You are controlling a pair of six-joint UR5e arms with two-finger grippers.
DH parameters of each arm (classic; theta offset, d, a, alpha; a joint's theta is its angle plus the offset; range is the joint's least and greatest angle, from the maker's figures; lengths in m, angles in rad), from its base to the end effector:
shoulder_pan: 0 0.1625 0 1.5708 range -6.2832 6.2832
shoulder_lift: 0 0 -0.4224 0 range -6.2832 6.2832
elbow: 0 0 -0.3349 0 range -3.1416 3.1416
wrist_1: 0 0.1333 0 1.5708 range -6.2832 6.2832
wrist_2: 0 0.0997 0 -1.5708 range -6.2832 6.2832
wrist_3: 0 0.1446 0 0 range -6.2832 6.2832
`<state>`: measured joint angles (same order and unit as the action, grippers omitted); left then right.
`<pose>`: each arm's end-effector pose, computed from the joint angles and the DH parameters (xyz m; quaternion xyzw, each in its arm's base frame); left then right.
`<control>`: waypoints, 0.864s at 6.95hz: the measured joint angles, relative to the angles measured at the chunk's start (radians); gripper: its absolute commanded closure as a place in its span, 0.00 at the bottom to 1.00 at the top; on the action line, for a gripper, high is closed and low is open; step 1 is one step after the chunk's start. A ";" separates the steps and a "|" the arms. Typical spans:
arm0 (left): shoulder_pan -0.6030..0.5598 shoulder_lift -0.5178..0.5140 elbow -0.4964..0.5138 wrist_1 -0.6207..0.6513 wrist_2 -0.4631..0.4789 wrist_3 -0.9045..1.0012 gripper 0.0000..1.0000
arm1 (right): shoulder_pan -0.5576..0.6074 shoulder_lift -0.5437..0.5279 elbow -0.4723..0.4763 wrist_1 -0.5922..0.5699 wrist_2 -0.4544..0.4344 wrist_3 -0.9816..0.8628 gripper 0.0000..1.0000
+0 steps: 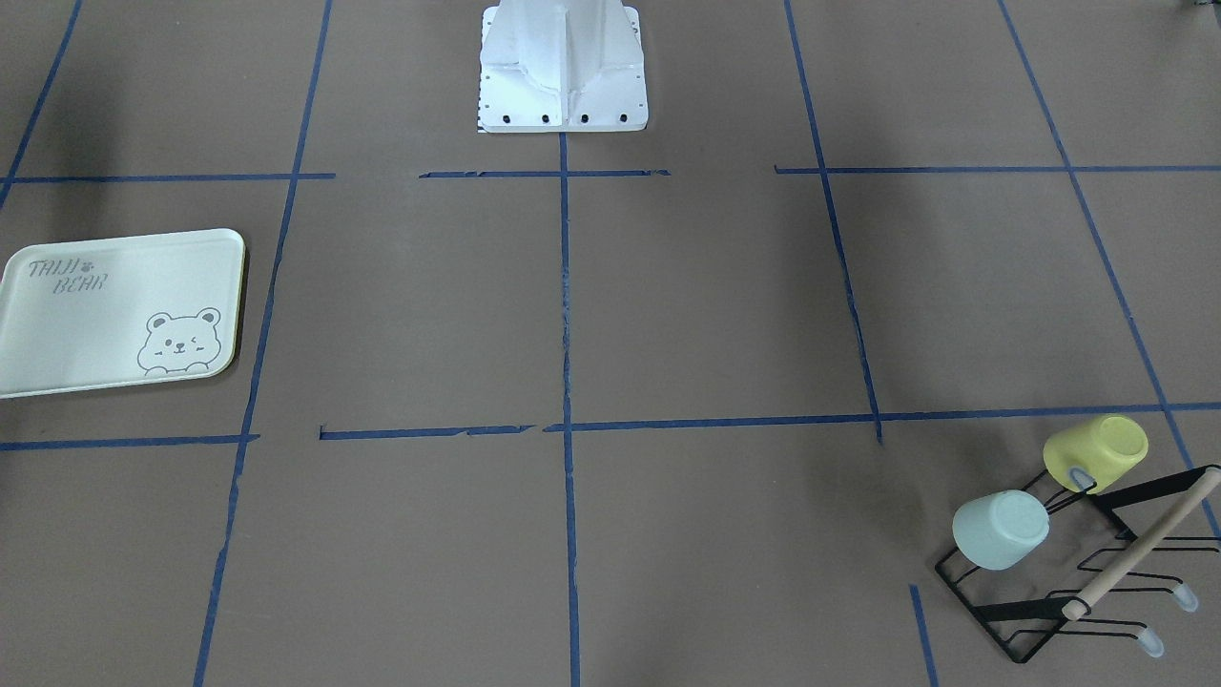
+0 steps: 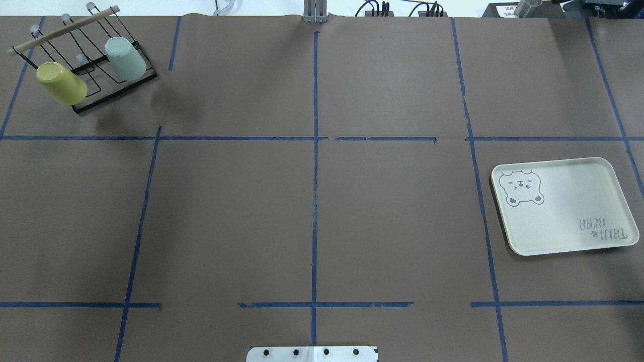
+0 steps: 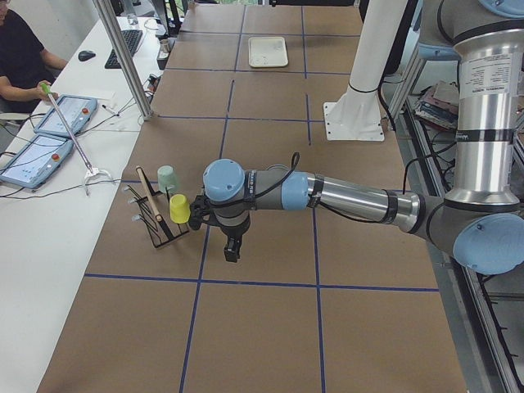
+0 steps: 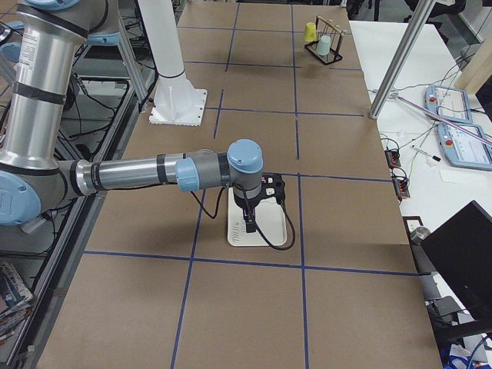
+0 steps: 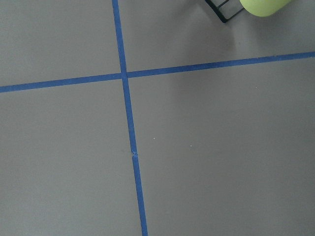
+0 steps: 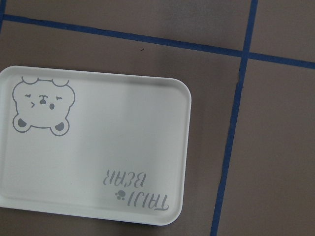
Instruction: Left arm grabs green cup and hands to right arm on tray
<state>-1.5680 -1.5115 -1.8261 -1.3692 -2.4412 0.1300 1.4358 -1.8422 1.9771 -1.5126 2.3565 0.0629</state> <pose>-0.0216 -0.4027 0.6127 0.0243 0.4209 0.0590 0.9049 -0.0145 -0.3372 0.6056 0.0510 -0.3880 -0.0700 0.9176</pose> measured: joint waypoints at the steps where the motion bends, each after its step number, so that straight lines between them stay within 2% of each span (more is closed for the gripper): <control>1: 0.001 0.001 0.000 0.000 -0.001 -0.001 0.00 | 0.000 0.000 -0.001 0.000 0.000 0.000 0.00; 6: 0.018 0.010 -0.006 -0.035 -0.039 0.007 0.00 | 0.000 -0.001 -0.005 0.000 0.000 0.000 0.00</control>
<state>-1.5501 -1.5013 -1.8324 -1.4046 -2.4797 0.1369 1.4358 -1.8428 1.9718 -1.5125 2.3562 0.0629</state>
